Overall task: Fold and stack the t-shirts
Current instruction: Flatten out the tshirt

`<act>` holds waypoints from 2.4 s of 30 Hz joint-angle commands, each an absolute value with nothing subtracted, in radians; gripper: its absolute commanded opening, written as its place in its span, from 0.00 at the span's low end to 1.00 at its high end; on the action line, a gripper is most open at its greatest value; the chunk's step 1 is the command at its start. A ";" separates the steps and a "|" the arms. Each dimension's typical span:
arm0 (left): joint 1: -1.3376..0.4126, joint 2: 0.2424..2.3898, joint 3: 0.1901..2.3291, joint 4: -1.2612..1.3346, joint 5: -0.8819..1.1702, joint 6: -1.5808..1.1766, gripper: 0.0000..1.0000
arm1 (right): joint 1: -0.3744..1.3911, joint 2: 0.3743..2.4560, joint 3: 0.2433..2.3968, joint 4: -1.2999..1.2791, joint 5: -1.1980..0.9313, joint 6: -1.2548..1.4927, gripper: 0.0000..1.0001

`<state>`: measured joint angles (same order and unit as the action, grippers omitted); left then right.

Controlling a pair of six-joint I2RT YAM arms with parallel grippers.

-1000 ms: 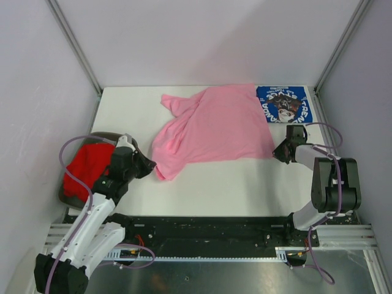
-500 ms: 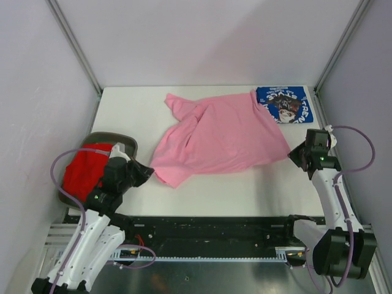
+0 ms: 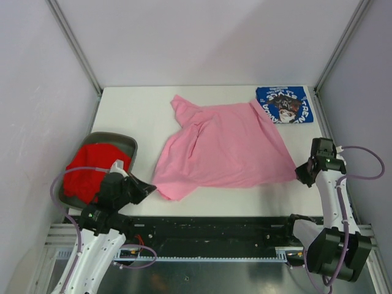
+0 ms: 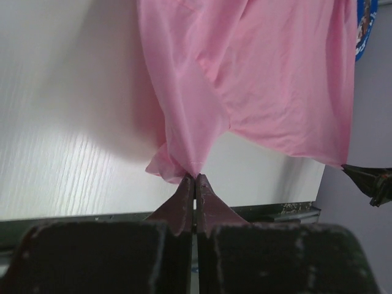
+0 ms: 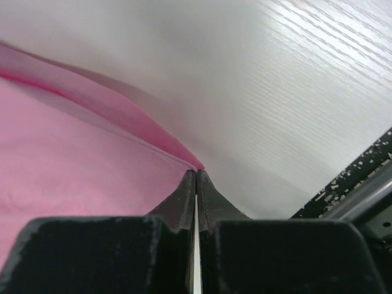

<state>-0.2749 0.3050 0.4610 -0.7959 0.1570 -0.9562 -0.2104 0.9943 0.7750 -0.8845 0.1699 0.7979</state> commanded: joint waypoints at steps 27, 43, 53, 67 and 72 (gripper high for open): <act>-0.301 1.544 1.244 -0.576 0.040 -0.412 0.42 | 0.373 1.270 0.905 -0.487 0.070 0.673 0.51; -0.263 2.052 1.570 -0.575 0.006 -0.321 0.43 | 0.477 1.470 0.908 -0.389 0.083 0.587 0.50; -0.256 2.071 1.538 -0.572 0.026 -0.356 0.41 | 0.491 1.537 0.908 -0.375 0.083 0.584 0.49; -0.140 1.875 1.244 -0.572 -0.124 -0.573 0.00 | 0.493 1.566 0.907 -0.387 0.095 0.588 0.48; -0.094 1.662 1.011 -0.564 -0.165 -0.729 0.00 | 0.496 1.573 0.908 -0.394 0.096 0.587 0.48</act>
